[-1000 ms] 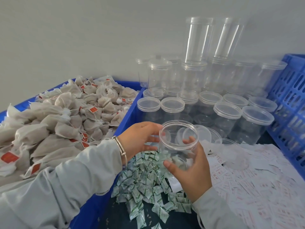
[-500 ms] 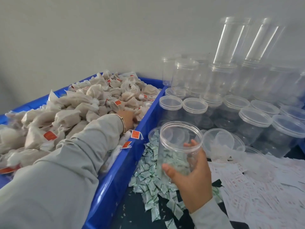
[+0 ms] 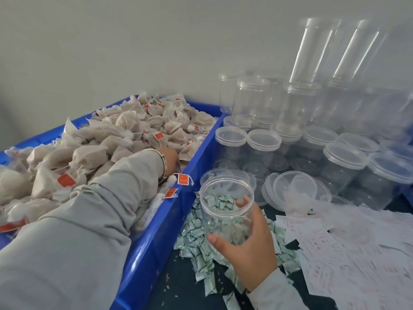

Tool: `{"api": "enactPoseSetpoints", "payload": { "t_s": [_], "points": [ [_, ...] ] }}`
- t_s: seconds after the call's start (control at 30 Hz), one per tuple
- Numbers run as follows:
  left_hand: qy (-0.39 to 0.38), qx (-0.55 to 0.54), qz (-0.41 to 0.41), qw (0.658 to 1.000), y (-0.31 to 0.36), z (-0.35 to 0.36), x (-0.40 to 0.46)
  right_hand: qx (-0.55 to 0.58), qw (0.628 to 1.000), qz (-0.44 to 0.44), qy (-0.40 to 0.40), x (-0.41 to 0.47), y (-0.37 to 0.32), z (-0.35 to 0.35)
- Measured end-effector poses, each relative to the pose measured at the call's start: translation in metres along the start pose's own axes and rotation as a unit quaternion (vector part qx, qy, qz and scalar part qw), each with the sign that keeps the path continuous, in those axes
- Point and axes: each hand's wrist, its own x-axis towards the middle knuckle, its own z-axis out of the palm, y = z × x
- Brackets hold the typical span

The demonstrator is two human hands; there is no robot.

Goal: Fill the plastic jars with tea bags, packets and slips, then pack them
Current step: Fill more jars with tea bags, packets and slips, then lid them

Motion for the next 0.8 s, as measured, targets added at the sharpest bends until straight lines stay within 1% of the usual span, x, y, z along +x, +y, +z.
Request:
{"api": "enactPoseSetpoints", "payload": {
  "t_s": [0.1,0.17,0.2,0.23,0.33,0.37,0.4,0.43,0.47,0.5,0.53,0.6,0.63,0.67,0.77,0.8],
  "points": [
    [0.043,0.026,0.004,0.999,0.005,-0.010,0.000,-0.003,1.000,0.005,-0.003,0.000,0.001,-0.001],
    [0.084,0.024,-0.017,0.996,0.008,-0.017,-0.004,-0.002,1.000,0.006,-0.001,0.000,0.003,-0.002],
    [0.105,0.016,-0.025,0.994,0.008,-0.020,-0.004,-0.002,1.000,0.006,0.000,0.000,0.003,-0.002],
    [0.131,0.009,-0.014,0.991,0.005,-0.022,-0.003,0.000,1.000,0.007,0.001,0.000,0.003,-0.002],
    [0.195,-0.056,-0.002,0.979,-0.003,-0.027,0.000,0.008,1.000,0.011,0.002,0.001,0.004,-0.002],
    [0.213,-0.158,0.001,0.964,-0.003,-0.028,-0.002,0.008,1.000,0.011,0.002,0.001,0.004,-0.002],
    [0.221,-0.339,-0.008,0.914,-0.001,-0.028,-0.004,0.008,1.000,0.010,0.002,0.000,0.005,-0.002],
    [0.187,-0.513,-0.008,0.838,0.004,-0.030,-0.009,0.008,1.000,0.010,0.002,0.000,0.005,-0.002],
    [0.159,-0.591,0.007,0.791,0.007,-0.030,-0.013,0.008,1.000,0.010,0.003,0.000,0.005,-0.002],
    [0.150,-0.643,0.004,0.751,0.009,-0.031,-0.015,0.007,1.000,0.012,0.004,0.001,0.005,-0.002],
    [0.150,-0.648,0.005,0.746,0.009,-0.032,-0.015,0.007,1.000,0.012,0.007,0.001,0.006,-0.002],
    [0.144,-0.644,0.012,0.751,0.010,-0.033,-0.016,0.011,1.000,0.016,0.011,0.002,0.008,-0.002],
    [0.139,-0.653,0.012,0.745,0.011,-0.034,-0.018,0.012,1.000,0.019,0.012,0.003,0.008,-0.002],
    [0.134,-0.669,0.012,0.731,0.011,-0.034,-0.018,0.012,1.000,0.019,0.012,0.003,0.009,-0.002],
    [0.105,-0.741,0.006,0.663,0.013,-0.032,-0.025,0.013,1.000,0.023,0.013,0.004,0.011,-0.002],
    [0.101,-0.750,0.006,0.654,0.015,-0.031,-0.026,0.013,0.999,0.026,0.014,0.004,0.011,-0.002]
  ]
}}
